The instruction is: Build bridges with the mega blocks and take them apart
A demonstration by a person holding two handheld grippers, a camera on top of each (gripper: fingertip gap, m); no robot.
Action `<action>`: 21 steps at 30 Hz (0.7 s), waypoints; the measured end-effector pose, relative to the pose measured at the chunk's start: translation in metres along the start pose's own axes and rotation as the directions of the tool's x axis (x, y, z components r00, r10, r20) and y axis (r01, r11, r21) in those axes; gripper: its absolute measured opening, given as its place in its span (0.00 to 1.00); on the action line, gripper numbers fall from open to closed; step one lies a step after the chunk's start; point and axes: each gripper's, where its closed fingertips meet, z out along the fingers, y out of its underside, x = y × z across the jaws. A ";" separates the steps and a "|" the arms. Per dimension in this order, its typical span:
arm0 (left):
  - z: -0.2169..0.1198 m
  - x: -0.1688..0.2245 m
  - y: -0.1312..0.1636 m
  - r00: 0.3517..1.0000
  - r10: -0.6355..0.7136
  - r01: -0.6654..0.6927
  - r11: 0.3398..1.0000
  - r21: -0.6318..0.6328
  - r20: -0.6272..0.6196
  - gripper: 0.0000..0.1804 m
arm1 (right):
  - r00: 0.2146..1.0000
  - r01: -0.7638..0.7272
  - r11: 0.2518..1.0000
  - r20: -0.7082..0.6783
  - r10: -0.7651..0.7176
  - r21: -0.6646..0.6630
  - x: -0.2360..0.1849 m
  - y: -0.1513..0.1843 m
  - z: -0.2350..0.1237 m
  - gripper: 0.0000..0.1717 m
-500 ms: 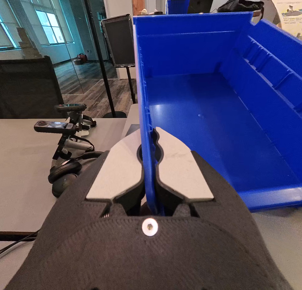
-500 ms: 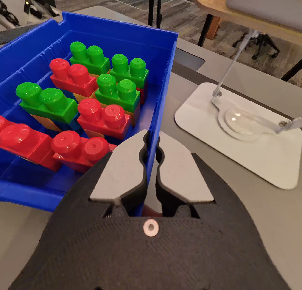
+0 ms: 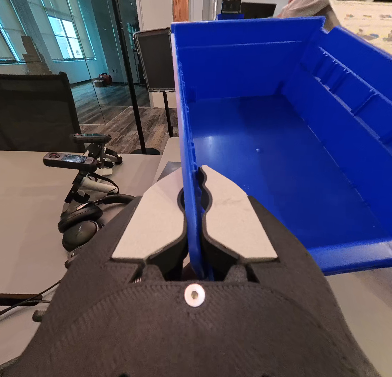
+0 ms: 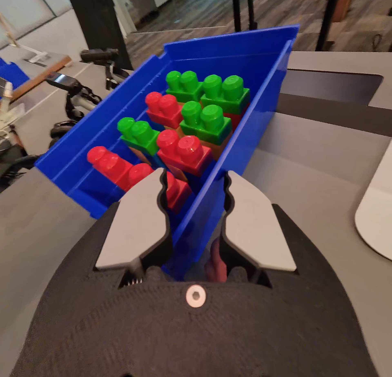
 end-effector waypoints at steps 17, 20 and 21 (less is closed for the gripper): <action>0.043 0.213 -0.083 0.924 0.377 -0.345 0.891 0.296 -0.058 0.04 | 0.948 -0.135 0.866 0.317 -0.029 0.481 -0.057 -0.120 -0.244 0.39; 0.053 0.267 -0.091 0.885 0.465 -0.427 0.841 0.332 -0.040 0.04 | 0.972 -0.145 0.848 0.233 0.026 0.509 -0.024 -0.117 -0.260 0.34; 0.054 0.282 -0.095 0.882 0.469 -0.424 0.832 0.358 -0.045 0.03 | 0.975 -0.171 0.830 0.214 0.064 0.530 -0.007 -0.117 -0.270 0.40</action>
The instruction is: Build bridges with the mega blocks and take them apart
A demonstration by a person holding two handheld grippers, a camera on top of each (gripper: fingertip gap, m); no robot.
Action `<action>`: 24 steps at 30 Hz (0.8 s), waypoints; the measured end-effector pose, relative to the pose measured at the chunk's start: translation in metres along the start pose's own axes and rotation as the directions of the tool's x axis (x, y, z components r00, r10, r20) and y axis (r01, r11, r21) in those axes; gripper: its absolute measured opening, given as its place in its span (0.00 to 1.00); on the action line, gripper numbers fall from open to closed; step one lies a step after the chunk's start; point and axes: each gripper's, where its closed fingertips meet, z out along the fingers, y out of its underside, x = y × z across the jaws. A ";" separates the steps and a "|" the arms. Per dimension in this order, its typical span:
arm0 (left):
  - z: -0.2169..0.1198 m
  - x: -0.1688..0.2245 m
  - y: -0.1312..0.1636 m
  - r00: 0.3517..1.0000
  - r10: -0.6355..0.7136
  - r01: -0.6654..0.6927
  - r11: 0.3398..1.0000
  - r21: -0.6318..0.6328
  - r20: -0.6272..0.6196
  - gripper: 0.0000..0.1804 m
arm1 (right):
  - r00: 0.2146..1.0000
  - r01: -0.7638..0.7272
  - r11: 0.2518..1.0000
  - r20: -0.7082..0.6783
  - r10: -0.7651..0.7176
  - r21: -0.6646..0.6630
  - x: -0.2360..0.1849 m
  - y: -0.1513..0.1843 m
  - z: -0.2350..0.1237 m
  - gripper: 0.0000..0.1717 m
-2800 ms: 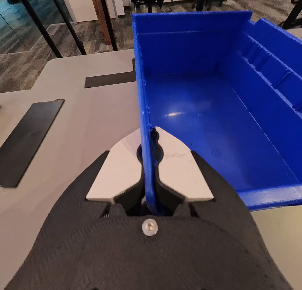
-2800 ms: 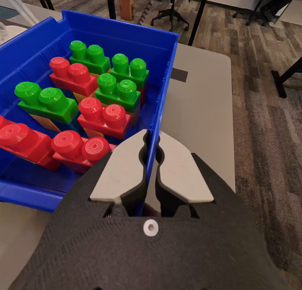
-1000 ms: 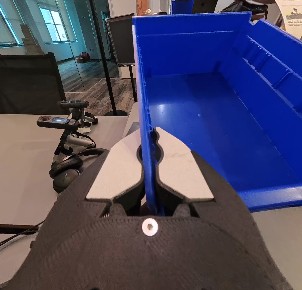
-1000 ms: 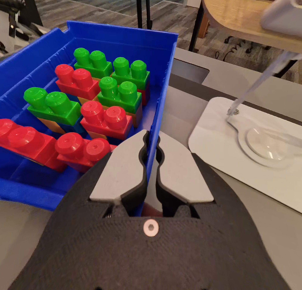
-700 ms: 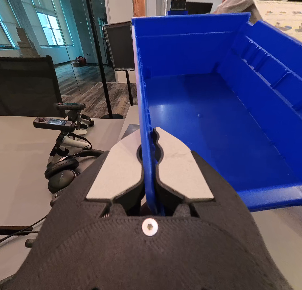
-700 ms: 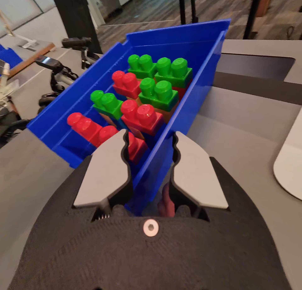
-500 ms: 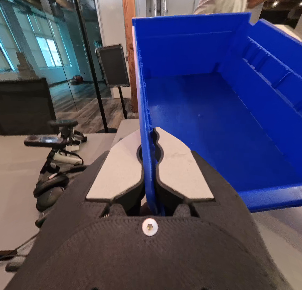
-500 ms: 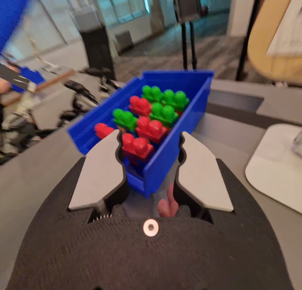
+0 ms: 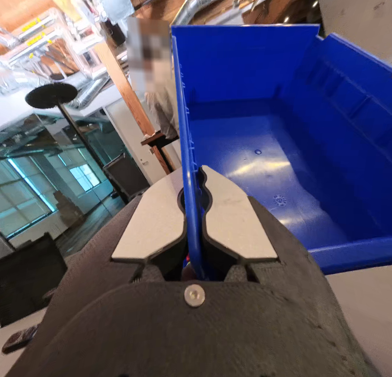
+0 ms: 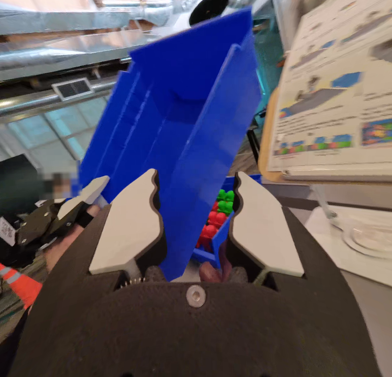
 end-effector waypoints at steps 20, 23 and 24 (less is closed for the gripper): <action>0.048 0.297 -0.129 0.924 0.282 -0.182 0.919 0.351 -0.258 0.11 | 0.830 0.105 0.994 -0.554 -0.069 0.033 0.189 -0.057 -0.209 0.09; 0.051 0.345 -0.135 0.901 0.237 -0.101 0.930 0.354 -0.364 0.19 | 0.774 0.148 0.989 -0.620 -0.131 -0.024 0.215 -0.074 -0.247 0.07; 0.054 0.360 -0.135 0.892 0.207 -0.062 0.936 0.345 -0.403 0.21 | 0.743 0.167 0.984 -0.649 -0.167 -0.062 0.224 -0.080 -0.259 0.05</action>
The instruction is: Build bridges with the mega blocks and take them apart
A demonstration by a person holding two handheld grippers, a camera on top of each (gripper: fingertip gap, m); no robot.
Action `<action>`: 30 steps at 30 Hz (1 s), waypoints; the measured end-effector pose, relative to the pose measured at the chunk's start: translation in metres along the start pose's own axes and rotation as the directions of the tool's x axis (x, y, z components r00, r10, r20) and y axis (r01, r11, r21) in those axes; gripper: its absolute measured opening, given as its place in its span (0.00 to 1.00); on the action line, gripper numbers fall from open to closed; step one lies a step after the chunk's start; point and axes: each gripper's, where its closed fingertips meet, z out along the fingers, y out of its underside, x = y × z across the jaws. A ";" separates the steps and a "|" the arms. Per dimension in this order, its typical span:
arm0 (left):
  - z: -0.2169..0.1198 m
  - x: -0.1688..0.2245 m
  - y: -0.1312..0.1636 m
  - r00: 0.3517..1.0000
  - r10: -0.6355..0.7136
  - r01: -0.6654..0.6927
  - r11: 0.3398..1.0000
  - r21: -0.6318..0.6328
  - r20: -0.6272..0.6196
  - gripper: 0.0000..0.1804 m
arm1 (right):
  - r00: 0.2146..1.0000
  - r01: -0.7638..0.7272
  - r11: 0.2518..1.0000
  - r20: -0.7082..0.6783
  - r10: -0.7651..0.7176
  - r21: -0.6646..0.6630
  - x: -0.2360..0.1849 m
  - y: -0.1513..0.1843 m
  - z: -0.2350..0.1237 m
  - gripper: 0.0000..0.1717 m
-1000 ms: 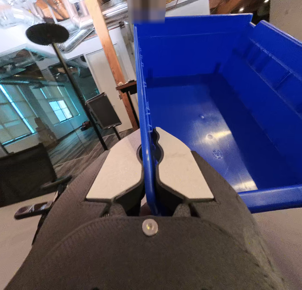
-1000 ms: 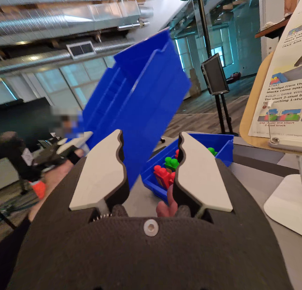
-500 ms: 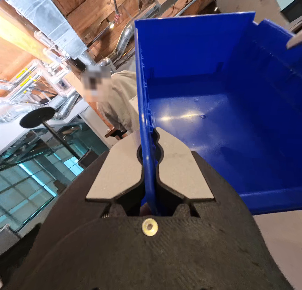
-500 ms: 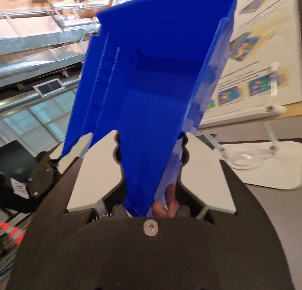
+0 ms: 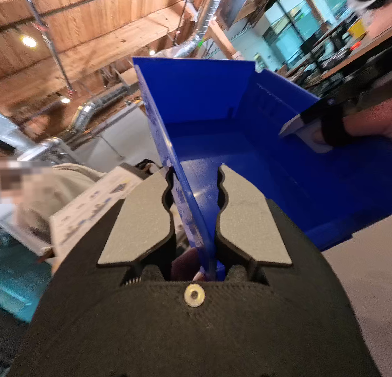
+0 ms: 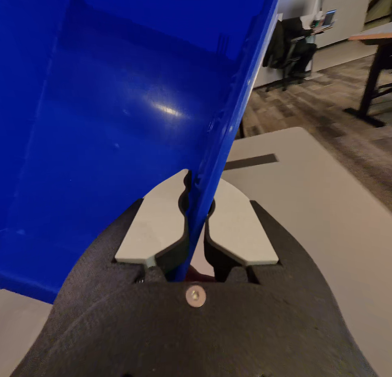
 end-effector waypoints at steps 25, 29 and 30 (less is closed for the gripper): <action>0.142 0.158 0.165 0.587 -0.804 0.696 0.560 -0.449 -0.093 0.55 | 0.894 0.315 0.580 0.029 -0.448 -0.752 0.185 0.081 0.137 0.06; 0.151 0.164 0.178 0.565 -0.821 0.696 0.528 -0.487 -0.083 0.58 | 0.893 0.319 0.525 0.064 -0.445 -0.789 0.194 0.093 0.156 0.06; 0.153 0.165 0.180 0.558 -0.825 0.693 0.520 -0.499 -0.085 0.59 | 0.897 0.314 0.509 0.075 -0.435 -0.801 0.198 0.098 0.160 0.06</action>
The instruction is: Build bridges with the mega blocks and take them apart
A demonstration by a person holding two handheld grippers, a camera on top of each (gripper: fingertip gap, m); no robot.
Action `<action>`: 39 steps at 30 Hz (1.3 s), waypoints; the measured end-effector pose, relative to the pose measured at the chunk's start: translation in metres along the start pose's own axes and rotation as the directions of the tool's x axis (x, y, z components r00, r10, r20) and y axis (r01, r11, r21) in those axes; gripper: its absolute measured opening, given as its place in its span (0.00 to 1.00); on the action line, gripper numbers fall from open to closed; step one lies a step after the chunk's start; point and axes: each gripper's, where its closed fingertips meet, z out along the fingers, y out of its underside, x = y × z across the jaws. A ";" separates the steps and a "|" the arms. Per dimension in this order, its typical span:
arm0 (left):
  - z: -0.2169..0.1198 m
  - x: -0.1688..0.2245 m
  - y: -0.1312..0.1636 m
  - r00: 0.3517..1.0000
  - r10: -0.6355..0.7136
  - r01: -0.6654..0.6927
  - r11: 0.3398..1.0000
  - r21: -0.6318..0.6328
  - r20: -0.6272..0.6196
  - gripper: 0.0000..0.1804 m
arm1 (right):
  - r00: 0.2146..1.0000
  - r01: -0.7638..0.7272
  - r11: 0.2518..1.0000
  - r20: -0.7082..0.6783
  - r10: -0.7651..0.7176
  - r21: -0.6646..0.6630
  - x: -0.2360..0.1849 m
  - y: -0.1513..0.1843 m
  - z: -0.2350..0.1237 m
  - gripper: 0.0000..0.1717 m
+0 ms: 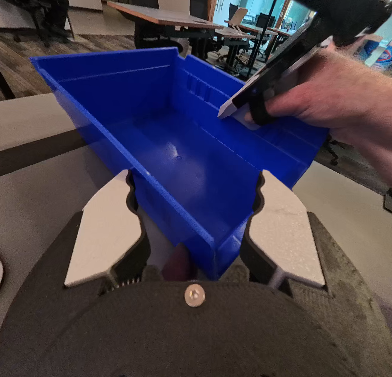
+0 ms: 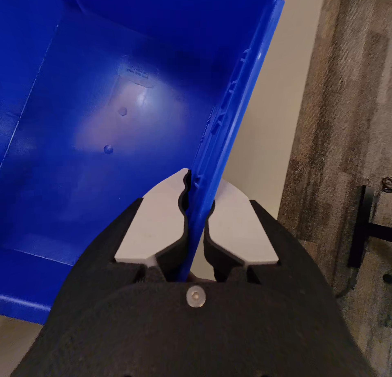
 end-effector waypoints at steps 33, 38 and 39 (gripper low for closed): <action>-0.509 -0.288 -0.043 0.559 0.180 -0.346 0.938 0.031 0.809 0.54 | 0.936 0.338 0.704 -0.144 -0.321 0.625 -0.170 -0.075 -0.170 0.00; -0.569 -0.358 0.010 0.442 0.121 -0.189 0.981 -0.040 0.889 0.56 | 0.903 0.342 0.598 -0.078 -0.422 0.725 -0.274 -0.069 -0.177 0.00; -0.570 -0.362 0.023 0.452 0.102 -0.150 0.988 -0.037 0.886 0.57 | 0.895 0.337 0.594 -0.054 -0.442 0.730 -0.291 -0.066 -0.173 0.00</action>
